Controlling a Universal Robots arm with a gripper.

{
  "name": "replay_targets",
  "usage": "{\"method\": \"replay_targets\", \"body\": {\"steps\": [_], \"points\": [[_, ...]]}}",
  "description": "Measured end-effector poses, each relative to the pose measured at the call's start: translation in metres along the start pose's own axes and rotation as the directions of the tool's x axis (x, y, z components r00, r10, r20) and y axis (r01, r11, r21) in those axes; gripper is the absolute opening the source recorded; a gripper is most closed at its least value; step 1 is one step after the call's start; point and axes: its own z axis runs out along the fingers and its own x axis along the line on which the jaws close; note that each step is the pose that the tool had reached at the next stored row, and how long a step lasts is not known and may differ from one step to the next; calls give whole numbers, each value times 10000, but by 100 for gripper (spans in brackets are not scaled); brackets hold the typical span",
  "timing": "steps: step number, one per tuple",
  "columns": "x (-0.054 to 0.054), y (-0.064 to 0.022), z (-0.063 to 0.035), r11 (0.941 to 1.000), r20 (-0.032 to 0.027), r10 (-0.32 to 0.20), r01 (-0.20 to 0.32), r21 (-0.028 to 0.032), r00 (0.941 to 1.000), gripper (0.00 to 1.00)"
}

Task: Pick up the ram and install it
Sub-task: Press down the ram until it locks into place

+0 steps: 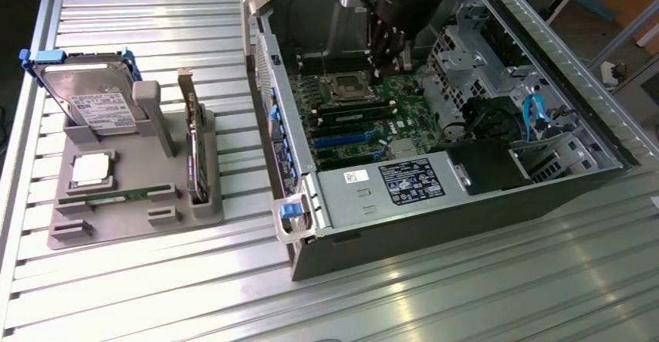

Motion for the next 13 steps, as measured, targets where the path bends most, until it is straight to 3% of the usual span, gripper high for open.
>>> {"method": "replay_targets", "body": {"steps": [6, 13], "points": [[-2, -128, 1, 10000, -1, -1, 1, -1, 10000, 11], [-3, -134, -6, 10000, -2, 0, 0, -1, 10000, 11]]}}
